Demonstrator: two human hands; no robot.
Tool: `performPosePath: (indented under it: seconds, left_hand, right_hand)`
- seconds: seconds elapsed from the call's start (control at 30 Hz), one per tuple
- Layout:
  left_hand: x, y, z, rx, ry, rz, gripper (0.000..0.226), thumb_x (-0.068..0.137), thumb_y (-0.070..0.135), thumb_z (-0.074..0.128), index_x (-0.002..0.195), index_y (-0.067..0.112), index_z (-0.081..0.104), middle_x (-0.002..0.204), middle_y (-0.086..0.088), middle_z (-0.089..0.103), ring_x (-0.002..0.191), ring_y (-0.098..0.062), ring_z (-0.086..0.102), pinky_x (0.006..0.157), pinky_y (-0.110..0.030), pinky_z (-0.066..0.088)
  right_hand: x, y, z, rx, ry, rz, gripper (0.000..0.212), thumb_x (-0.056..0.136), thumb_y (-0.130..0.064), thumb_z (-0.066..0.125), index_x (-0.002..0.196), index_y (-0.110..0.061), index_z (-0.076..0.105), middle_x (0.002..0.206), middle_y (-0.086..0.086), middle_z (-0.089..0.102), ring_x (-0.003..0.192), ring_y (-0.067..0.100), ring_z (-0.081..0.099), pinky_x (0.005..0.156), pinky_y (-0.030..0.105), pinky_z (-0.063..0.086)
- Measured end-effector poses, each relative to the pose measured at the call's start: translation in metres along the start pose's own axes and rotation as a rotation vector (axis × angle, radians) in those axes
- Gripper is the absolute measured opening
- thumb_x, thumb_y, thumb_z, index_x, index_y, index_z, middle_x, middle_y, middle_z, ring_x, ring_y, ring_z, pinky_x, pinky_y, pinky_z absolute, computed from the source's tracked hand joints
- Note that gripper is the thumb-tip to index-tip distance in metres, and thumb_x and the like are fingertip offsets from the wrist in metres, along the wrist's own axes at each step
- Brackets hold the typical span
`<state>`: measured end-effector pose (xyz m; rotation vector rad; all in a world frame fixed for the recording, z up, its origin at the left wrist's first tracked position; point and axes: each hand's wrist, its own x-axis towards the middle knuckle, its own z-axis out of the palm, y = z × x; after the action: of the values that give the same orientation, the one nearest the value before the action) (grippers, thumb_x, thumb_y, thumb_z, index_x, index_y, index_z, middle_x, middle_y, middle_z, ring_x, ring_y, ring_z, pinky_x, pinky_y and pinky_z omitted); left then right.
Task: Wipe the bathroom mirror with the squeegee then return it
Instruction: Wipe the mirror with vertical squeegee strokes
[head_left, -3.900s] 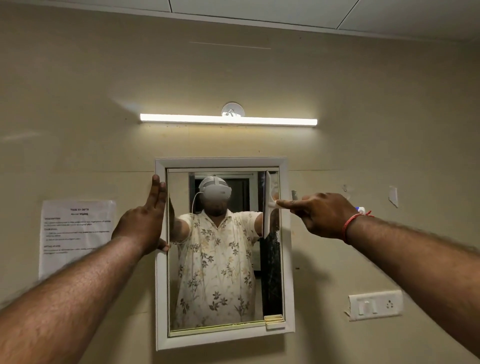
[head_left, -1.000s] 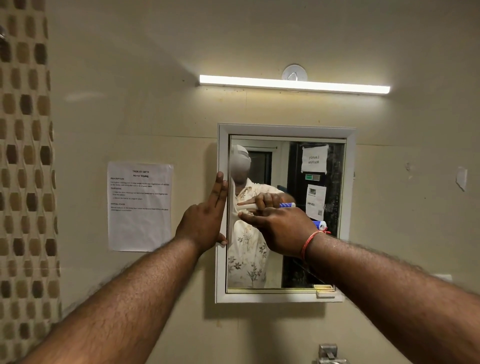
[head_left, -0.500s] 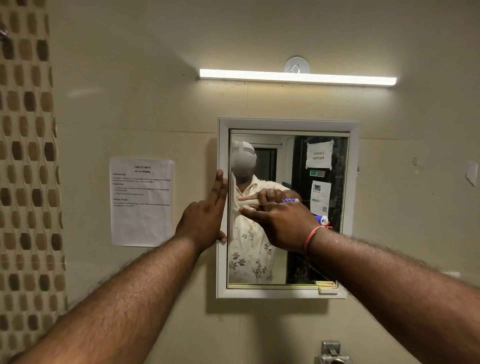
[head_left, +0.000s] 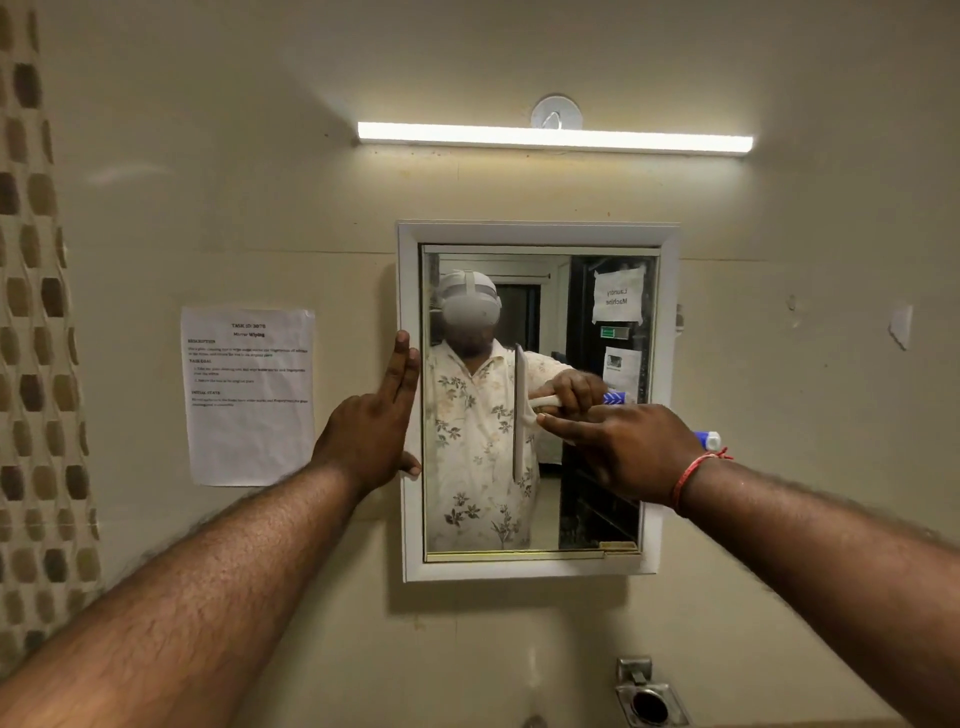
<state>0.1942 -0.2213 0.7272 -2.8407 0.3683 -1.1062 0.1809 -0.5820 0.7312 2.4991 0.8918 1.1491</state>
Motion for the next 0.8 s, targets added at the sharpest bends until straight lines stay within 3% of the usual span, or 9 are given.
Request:
performPosePath:
  seconds: [0.2, 0.33, 0.43, 0.53, 0.67, 0.8]
  left_hand:
    - [-0.002, 0.002, 0.006, -0.045, 0.011, 0.003, 0.17, 0.065, 0.042, 0.11, 0.178, 0.014, -0.015, 0.179, 0.001, -0.044, 0.077, -0.033, 0.067, 0.069, -0.042, 0.061]
    - [-0.003, 0.003, 0.01, -0.053, 0.011, 0.003, 0.171, 0.064, 0.045, 0.11, 0.178, 0.014, -0.014, 0.179, 0.001, -0.043, 0.077, -0.035, 0.071, 0.069, -0.042, 0.063]
    - [-0.003, 0.003, 0.013, -0.062, 0.004, -0.009, 0.17, 0.065, 0.043, 0.11, 0.178, 0.014, -0.014, 0.179, 0.002, -0.044, 0.075, -0.036, 0.071, 0.064, -0.038, 0.054]
    - [-0.002, 0.005, 0.014, -0.072, 0.001, -0.011, 0.171, 0.064, 0.044, 0.11, 0.178, 0.014, -0.015, 0.179, 0.002, -0.044, 0.076, -0.037, 0.071, 0.063, -0.037, 0.051]
    - [-0.003, 0.008, 0.015, -0.074, -0.002, -0.018, 0.172, 0.063, 0.045, 0.11, 0.178, 0.015, -0.015, 0.178, 0.003, -0.046, 0.079, -0.04, 0.073, 0.064, -0.039, 0.053]
    - [-0.004, 0.009, 0.017, -0.067, -0.012, -0.019, 0.172, 0.063, 0.044, 0.11, 0.178, 0.014, -0.014, 0.178, 0.001, -0.046, 0.076, -0.038, 0.072, 0.064, -0.04, 0.058]
  right_hand:
    - [-0.029, 0.033, 0.005, -0.038, -0.036, 0.026, 0.078, 0.093, -0.037, 0.075, 0.161, -0.05, 0.04, 0.105, -0.004, 0.074, 0.08, 0.018, 0.069, 0.063, 0.032, 0.058]
    - [-0.05, 0.054, 0.001, -0.069, -0.015, 0.092, 0.069, 0.094, -0.031, 0.077, 0.157, -0.044, 0.051, 0.081, -0.003, 0.069, 0.057, 0.013, 0.054, 0.049, 0.025, 0.037]
    - [-0.07, 0.073, 0.0, -0.112, -0.035, 0.151, 0.066, 0.1, -0.032, 0.068, 0.16, -0.046, 0.046, 0.07, -0.007, 0.052, 0.051, 0.012, 0.041, 0.05, 0.021, 0.022]
    - [-0.09, 0.09, -0.003, -0.132, -0.079, 0.202, 0.062, 0.102, -0.034, 0.066, 0.16, -0.047, 0.046, 0.071, -0.011, 0.042, 0.051, 0.012, 0.04, 0.048, 0.021, 0.021]
    - [-0.097, 0.097, -0.009, -0.14, -0.131, 0.229, 0.059, 0.104, -0.038, 0.062, 0.16, -0.049, 0.044, 0.071, -0.011, 0.042, 0.051, 0.012, 0.042, 0.047, 0.023, 0.026]
    - [-0.103, 0.101, -0.012, -0.132, -0.134, 0.247, 0.061, 0.1, -0.035, 0.069, 0.156, -0.047, 0.052, 0.069, -0.01, 0.044, 0.049, 0.013, 0.038, 0.049, 0.019, 0.011]
